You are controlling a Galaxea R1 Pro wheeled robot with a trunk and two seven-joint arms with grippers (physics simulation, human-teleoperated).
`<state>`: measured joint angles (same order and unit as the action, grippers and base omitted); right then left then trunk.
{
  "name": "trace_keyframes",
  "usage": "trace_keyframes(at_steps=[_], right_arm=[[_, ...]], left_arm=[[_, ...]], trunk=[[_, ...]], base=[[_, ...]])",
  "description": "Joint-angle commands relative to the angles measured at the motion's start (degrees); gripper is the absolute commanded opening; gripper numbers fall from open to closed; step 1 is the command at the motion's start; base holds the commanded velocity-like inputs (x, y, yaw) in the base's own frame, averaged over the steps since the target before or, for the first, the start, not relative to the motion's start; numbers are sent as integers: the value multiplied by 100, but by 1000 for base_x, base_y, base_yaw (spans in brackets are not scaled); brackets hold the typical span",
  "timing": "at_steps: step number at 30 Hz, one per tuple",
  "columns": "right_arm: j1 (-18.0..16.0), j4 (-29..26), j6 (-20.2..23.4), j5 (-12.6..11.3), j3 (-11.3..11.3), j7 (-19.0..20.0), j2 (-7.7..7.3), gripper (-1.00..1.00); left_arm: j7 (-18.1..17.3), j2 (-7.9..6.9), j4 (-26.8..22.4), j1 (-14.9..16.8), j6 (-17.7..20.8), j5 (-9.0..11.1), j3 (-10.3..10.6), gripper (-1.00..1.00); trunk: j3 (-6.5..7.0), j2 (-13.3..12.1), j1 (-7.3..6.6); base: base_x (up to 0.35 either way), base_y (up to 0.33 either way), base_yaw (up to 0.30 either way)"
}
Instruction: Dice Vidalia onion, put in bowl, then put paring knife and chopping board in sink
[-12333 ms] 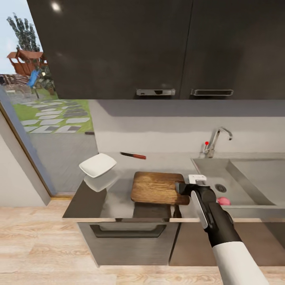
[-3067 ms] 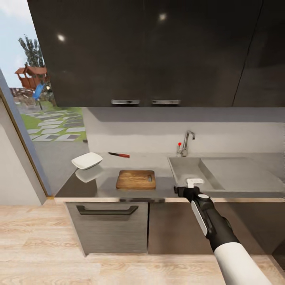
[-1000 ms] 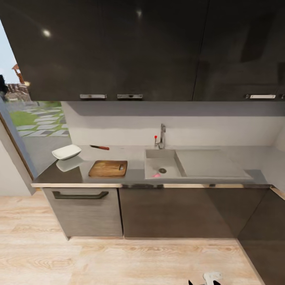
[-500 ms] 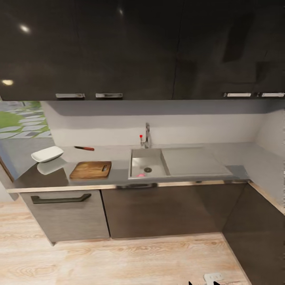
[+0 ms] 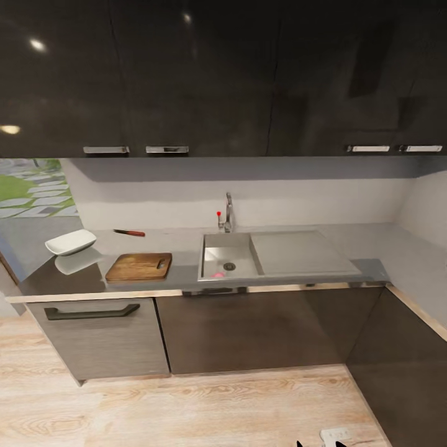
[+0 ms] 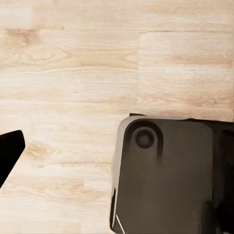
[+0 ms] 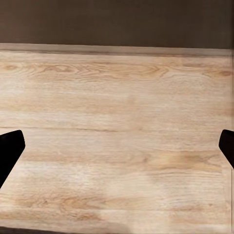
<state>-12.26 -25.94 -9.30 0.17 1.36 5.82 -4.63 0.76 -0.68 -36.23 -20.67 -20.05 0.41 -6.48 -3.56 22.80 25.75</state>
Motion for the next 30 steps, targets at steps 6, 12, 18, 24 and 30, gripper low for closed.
trace_keyframes(at_steps=[6, 12, 18, 24, 30], right_arm=[[-5, 9, -19, 1, 13, -158, -3, 100], [-4, 6, -26, 1, 13, -193, -3, 100], [-4, 4, -28, 1, 13, -201, -3, 100], [-4, 3, -28, 1, 13, -204, -3, 100], [-4, 1, -28, 1, 13, -204, -3, 100]], left_arm=[[12, -121, -1439, 32, 1347, 3, -10, 100], [12, -166, -3398, 36, 2760, 3, -3, 100], [0, -155, -4673, 60, 4003, 3, 18, 100], [-12, -145, -5180, 550, 4612, 8, 39, 100], [-22, -138, -5245, 1232, 5308, 11, 135, 100]], trunk=[[-12, 12, 3], [-12, 12, 3], [-12, 12, 3], [-12, 12, 3], [-12, 12, 3]], base=[[0, 0, 0], [0, 0, 0], [0, 0, 0], [0, 0, 0], [0, 0, -11]])
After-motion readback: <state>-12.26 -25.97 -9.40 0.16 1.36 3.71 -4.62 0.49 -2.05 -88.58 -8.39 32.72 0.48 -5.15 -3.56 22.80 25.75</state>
